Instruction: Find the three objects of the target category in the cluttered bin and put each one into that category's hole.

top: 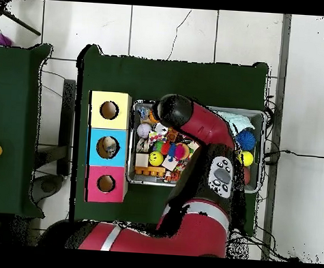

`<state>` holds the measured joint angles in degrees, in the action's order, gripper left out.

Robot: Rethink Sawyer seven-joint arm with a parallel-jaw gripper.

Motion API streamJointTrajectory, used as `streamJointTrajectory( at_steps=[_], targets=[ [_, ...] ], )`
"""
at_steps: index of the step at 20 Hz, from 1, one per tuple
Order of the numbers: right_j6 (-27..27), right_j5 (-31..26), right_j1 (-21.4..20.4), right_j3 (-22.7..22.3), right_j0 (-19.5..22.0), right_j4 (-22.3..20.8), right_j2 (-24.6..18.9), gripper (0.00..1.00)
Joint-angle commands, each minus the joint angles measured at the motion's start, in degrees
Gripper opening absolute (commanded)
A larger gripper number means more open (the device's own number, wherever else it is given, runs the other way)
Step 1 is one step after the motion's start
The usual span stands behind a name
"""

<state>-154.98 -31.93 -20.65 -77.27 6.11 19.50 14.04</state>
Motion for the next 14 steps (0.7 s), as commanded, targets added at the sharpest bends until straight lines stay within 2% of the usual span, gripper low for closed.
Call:
streamJointTrajectory(
  at_steps=[1,3,9,14],
  targets=[
    [-3.84,-4.17,0.63,-3.06,-4.17,-2.01,-3.81,1.00],
    [-0.61,-5.23,0.14,-2.82,-4.08,-3.31,-4.24,1.00],
    [-8.21,-7.85,0.73,-1.68,-8.86,-0.26,-1.31,1.00],
    [-9.10,-7.27,1.98,-0.73,-9.85,1.18,-1.75,1.00]
  ],
)
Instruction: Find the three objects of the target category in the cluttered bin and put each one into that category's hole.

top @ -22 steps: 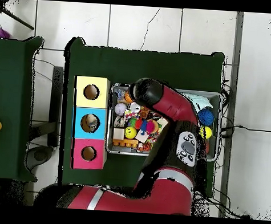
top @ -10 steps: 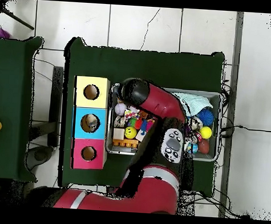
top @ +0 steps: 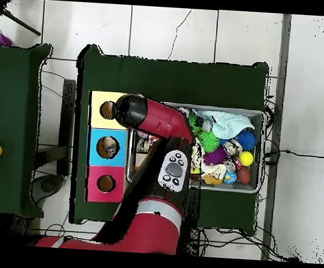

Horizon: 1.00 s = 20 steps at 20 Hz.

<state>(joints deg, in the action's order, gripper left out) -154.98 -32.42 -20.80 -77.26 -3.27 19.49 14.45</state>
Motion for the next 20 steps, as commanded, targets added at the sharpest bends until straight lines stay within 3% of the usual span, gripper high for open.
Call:
streamJointTrajectory(
  at_steps=[1,3,8,20],
  targets=[
    [-6.52,-6.05,2.03,-0.85,0.05,0.14,-2.69,1.00],
    [0.43,-3.71,1.61,-1.50,1.78,-2.70,-4.42,1.00],
    [10.76,1.14,2.67,-0.47,4.46,-9.10,-6.83,1.00],
    [30.20,-1.41,2.00,7.12,14.78,-28.21,-19.91,1.00]
  ],
)
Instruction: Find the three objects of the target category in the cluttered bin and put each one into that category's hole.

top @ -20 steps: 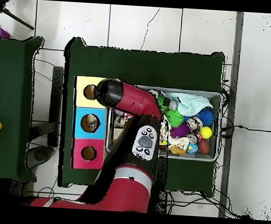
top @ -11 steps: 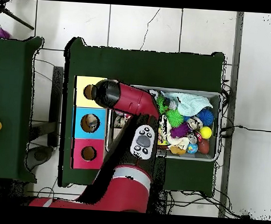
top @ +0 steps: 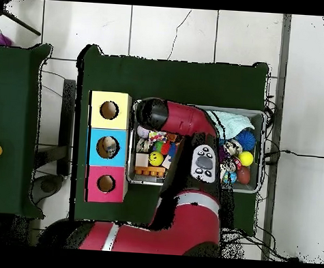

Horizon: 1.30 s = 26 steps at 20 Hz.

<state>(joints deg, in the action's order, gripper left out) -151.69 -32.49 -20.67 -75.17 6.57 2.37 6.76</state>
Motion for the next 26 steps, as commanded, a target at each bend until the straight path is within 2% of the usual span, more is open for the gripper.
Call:
streamJointTrajectory(
  at_steps=[1,6,8,12,18,26],
  targets=[
    [28.74,-1.51,1.09,4.93,5.76,-12.42,-13.77,1.00],
    [35.81,-0.99,-2.03,4.29,7.95,-18.20,-19.45,1.00],
    [36.22,-2.22,-3.14,4.26,7.72,-19.41,-20.00,1.00],
    [29.18,-3.27,-4.41,3.26,5.68,-19.03,-17.28,1.00],
    [35.79,-3.47,-3.93,3.61,8.42,-21.05,-21.49,1.00],
    [32.24,-5.50,-7.14,-0.52,8.86,-20.23,-23.59,1.00]
  ],
)
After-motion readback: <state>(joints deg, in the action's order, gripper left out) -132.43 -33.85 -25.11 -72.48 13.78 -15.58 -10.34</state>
